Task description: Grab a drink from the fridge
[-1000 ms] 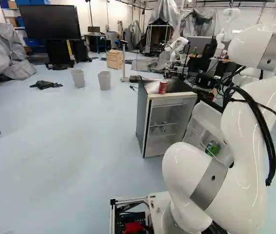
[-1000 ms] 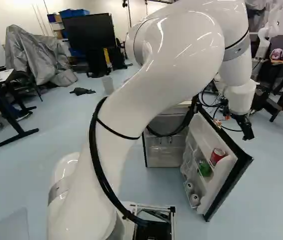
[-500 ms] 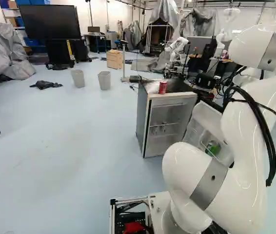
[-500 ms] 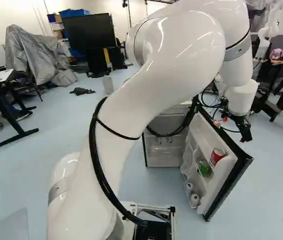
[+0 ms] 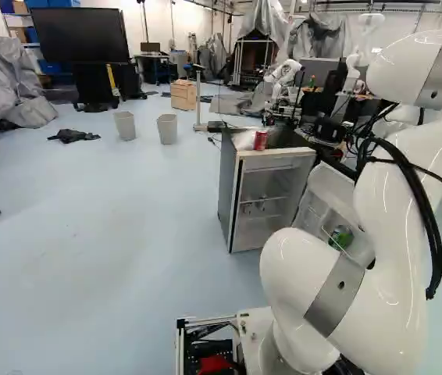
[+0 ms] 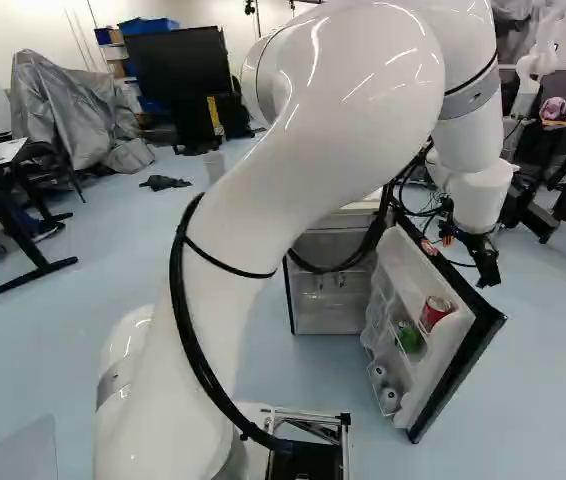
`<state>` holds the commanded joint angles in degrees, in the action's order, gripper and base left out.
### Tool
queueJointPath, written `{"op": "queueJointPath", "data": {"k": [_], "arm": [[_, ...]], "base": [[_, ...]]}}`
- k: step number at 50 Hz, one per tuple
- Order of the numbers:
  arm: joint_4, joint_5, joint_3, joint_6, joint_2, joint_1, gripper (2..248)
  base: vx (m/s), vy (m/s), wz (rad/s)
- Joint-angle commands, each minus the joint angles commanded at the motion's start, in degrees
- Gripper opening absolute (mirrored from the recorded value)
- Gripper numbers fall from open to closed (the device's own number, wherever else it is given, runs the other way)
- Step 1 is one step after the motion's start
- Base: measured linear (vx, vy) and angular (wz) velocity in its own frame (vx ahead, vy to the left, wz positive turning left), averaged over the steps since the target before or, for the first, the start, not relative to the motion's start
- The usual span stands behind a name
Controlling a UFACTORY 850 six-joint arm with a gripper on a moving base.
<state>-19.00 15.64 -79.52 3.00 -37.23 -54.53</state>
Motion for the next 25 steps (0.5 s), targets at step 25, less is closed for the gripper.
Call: {"op": "queueJointPath", "data": {"k": [25], "arm": [[0.00, 0.00, 3.88, 0.00, 2.68, 0.55, 247]], "base": [[0.000, 0.000, 0.000]]}}
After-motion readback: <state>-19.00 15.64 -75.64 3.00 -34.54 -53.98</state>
